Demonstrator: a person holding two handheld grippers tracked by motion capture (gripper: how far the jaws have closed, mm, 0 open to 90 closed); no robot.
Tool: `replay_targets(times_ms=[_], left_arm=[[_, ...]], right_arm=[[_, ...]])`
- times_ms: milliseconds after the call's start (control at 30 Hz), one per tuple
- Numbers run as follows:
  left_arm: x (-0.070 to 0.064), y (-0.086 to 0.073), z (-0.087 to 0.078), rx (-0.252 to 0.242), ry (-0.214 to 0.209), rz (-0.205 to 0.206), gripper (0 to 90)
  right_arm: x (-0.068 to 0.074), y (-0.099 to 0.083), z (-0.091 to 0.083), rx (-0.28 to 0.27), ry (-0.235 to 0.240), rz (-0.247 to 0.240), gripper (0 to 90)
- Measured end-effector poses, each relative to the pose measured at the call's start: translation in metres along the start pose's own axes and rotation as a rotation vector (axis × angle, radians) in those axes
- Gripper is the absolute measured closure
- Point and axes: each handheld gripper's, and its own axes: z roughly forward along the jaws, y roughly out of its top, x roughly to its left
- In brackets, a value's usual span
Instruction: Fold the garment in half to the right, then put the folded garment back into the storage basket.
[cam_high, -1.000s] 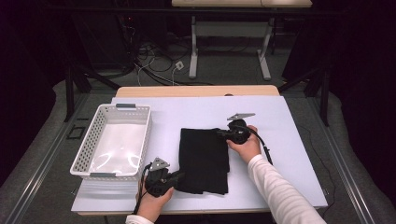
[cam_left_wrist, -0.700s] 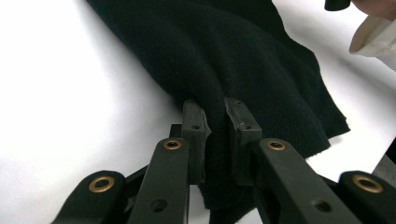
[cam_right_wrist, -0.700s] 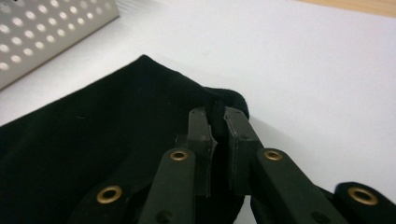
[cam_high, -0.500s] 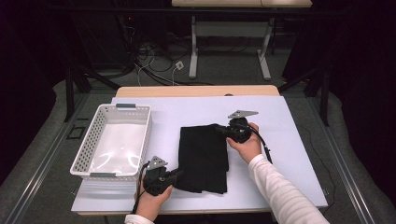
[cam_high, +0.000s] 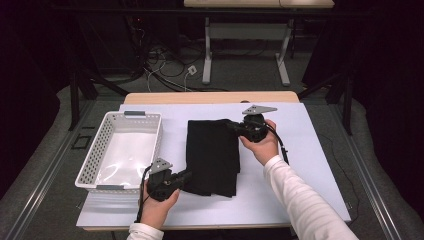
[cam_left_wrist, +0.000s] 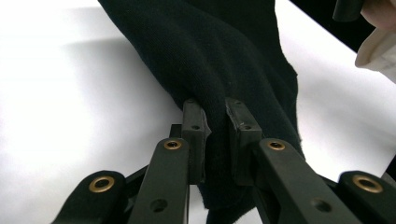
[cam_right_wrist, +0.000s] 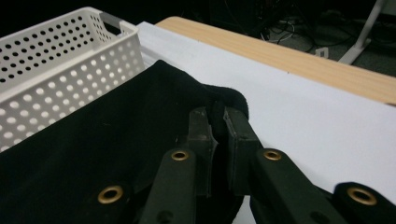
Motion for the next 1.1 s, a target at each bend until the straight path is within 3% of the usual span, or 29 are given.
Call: replay_targets(times_ms=[433,633,1100], left_arm=[[0.011,0.021,-0.013,-0.045,0.022,0.005,80.1],[0.019,0.025,-0.023,-0.062,0.041,0.003,80.1],[0.042,0.034,-0.048,-0.087,0.079,-0.021,80.1]], right_arm=[[0.013,0.036,0.003,-0.024,0.005,-0.043,82.5],[0.018,0.047,0.006,-0.022,0.011,-0.035,82.4],[0.038,0.078,0.029,-0.04,0.049,-0.056,82.5]])
